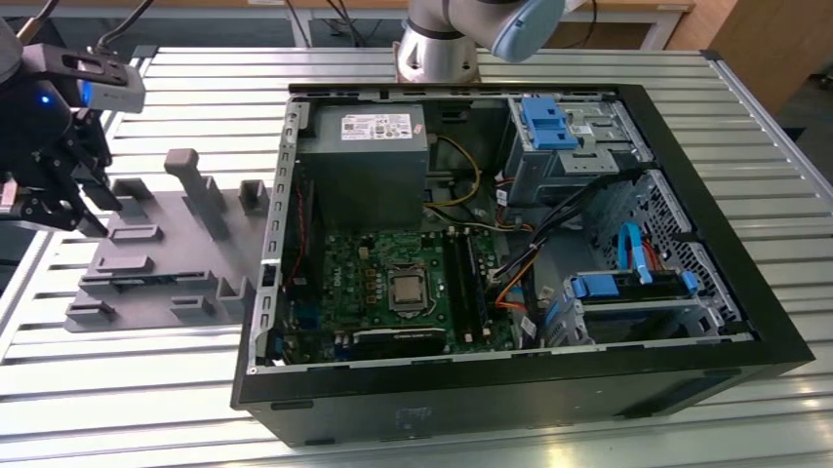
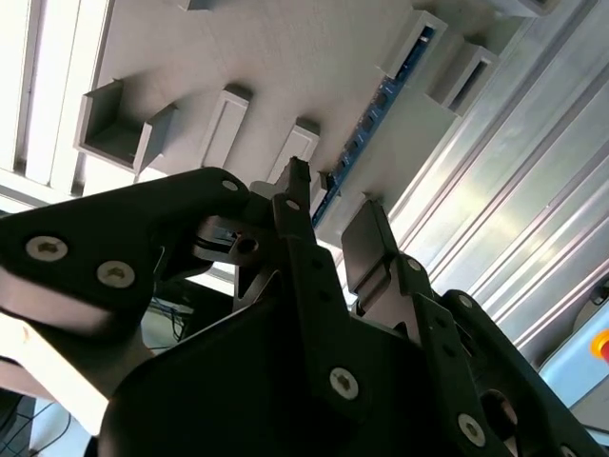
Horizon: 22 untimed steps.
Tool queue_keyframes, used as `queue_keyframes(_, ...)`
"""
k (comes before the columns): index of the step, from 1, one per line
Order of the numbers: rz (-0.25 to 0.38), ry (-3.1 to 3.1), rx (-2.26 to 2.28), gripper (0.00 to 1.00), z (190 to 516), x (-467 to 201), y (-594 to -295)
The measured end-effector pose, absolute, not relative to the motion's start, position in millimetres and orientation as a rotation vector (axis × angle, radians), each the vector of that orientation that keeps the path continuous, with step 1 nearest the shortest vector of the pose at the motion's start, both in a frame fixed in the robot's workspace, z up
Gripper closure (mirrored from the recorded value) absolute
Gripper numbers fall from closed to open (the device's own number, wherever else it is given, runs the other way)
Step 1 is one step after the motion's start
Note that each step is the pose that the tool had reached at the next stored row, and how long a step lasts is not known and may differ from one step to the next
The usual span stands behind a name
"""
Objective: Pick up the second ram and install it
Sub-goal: 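Pick up the second ram and move it above second insertion slot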
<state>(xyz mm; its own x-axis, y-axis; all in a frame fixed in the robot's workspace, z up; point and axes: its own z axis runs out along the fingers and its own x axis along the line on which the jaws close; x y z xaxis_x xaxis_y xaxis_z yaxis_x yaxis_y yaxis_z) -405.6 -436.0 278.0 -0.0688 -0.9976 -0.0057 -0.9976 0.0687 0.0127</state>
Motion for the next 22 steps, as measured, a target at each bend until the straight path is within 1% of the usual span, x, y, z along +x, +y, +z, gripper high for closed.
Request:
queue_keyframes(9, 0.019, -2.295, 2.143, 0.58, 273, -408, -436)
queue_keyframes(19, 0.018, -2.296, 2.144, 0.58, 264, -409, -439)
queue_keyframes(22, 0.008, -2.3, 2.148, 0.58, 262, -409, -440)
